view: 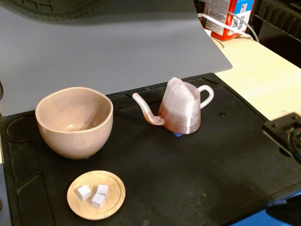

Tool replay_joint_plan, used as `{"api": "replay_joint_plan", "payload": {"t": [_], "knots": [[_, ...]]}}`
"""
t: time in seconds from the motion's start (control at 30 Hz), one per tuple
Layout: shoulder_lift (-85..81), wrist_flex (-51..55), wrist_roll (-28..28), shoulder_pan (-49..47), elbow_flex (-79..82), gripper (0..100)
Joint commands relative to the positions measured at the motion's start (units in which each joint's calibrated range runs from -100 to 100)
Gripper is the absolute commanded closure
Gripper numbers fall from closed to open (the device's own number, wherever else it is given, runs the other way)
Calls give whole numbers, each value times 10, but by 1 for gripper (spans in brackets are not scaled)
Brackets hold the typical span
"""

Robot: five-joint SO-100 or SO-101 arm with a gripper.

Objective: Pick up a kettle and pour liquid into a cup.

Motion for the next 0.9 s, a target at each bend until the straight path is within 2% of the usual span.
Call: {"api": "replay_joint_plan", "payload": {"t": [0.0,0.07,0.1,0.2,0.47,0.53,0.57,0.7,0.73,0.77,0.87], "knots": [[3,-63,2,4,2,99],[15,-96,2,4,3,99],[55,-141,2,4,3,99],[190,-362,2,4,3,99],[398,-673,3,5,-4,99],[436,-718,18,28,-16,99],[463,-725,52,43,-50,99],[526,-726,57,43,-114,99],[562,-731,75,42,-145,99],[593,-779,107,44,-153,99],[712,-917,117,45,-166,99]]}}
